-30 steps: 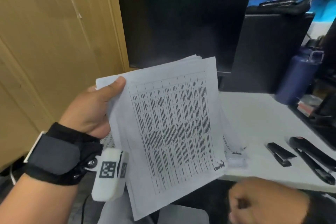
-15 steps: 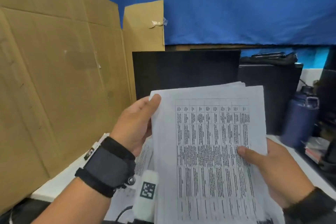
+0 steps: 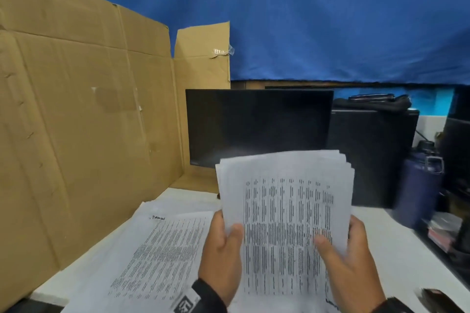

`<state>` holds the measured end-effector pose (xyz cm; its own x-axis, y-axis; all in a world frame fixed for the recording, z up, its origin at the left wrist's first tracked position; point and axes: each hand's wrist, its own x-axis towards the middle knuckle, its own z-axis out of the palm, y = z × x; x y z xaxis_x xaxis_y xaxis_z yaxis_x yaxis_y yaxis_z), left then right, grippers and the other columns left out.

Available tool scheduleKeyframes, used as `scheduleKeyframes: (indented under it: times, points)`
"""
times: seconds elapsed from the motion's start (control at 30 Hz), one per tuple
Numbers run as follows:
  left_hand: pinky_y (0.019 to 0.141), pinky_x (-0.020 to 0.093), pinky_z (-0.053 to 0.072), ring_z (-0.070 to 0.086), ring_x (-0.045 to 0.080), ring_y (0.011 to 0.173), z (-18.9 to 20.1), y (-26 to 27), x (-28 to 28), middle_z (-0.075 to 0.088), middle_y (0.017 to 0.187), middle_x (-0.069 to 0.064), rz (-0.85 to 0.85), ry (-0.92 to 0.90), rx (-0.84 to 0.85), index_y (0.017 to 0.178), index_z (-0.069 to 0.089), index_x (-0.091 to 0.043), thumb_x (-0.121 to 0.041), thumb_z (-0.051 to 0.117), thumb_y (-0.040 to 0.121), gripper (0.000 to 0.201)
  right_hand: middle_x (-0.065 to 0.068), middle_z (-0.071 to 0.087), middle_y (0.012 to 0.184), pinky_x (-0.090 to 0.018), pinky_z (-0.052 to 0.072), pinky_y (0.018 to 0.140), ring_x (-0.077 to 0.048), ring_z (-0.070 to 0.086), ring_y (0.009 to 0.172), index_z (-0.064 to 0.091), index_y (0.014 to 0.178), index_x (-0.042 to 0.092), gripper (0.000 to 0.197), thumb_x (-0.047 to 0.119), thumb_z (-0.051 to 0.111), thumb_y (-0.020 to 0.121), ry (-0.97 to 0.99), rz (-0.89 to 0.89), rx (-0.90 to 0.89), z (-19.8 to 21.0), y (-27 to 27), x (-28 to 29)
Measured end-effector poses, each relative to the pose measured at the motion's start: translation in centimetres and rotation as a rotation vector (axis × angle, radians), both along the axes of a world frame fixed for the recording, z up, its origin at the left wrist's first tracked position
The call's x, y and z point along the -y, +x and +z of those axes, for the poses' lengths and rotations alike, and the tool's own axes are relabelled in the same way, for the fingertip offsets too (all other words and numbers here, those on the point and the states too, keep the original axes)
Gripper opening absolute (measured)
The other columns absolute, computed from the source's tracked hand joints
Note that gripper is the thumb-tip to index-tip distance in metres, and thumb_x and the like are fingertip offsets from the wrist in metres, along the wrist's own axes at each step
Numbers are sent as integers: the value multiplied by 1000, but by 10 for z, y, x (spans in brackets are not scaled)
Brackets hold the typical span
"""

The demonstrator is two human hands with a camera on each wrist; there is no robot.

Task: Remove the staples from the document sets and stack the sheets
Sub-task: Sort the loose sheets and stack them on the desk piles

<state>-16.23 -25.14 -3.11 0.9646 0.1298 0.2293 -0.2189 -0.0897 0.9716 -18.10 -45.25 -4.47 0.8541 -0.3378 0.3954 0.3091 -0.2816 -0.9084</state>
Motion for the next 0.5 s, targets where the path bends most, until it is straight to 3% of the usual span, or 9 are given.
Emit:
scheduleKeyframes:
  times: [0.13, 0.23, 0.33, 0.43, 0.5]
  points:
    - [70, 9, 42, 61, -6, 104, -19, -4, 2, 68, 113, -19, 18, 1, -70, 119, 53, -41, -24, 45, 107, 22, 11, 65, 109, -25, 44, 72, -6, 64, 95, 46, 117, 37, 39, 6, 57, 96, 19, -27, -29, -21, 1, -2]
    - [75, 8, 42, 61, -15, 99, -15, -2, 3, 69, 112, -24, 70, -18, -26, 125, 55, -43, -23, 43, 108, 28, 8, 66, 99, -28, 43, 65, -10, 64, 86, 49, 111, 26, 21, 9, 50, 99, 32, -88, 2, -15, 1, -4]
    - [84, 20, 49, 66, -8, 99, -1, -1, 8, 74, 109, -21, 99, -56, 40, 120, 58, -44, -23, 41, 109, 29, 7, 66, 90, -28, 42, 63, -13, 64, 82, 48, 107, 22, 9, 16, 49, 101, 15, -120, 76, -2, 1, -9]
    - [87, 30, 53, 67, -6, 98, 15, -2, 16, 72, 106, -28, 78, -37, 135, 119, 58, -45, -25, 40, 109, 29, 11, 65, 93, -26, 43, 64, -6, 62, 85, 44, 110, 21, 12, 17, 50, 100, -20, -105, 126, 5, 1, -13]
    - [89, 34, 55, 69, 0, 101, 18, 0, 20, 74, 108, -23, 72, -53, 173, 119, 59, -44, -26, 40, 109, 28, 13, 62, 96, -24, 43, 67, -2, 60, 86, 40, 113, 21, 19, 13, 51, 99, -19, -94, 147, 6, 1, -16]
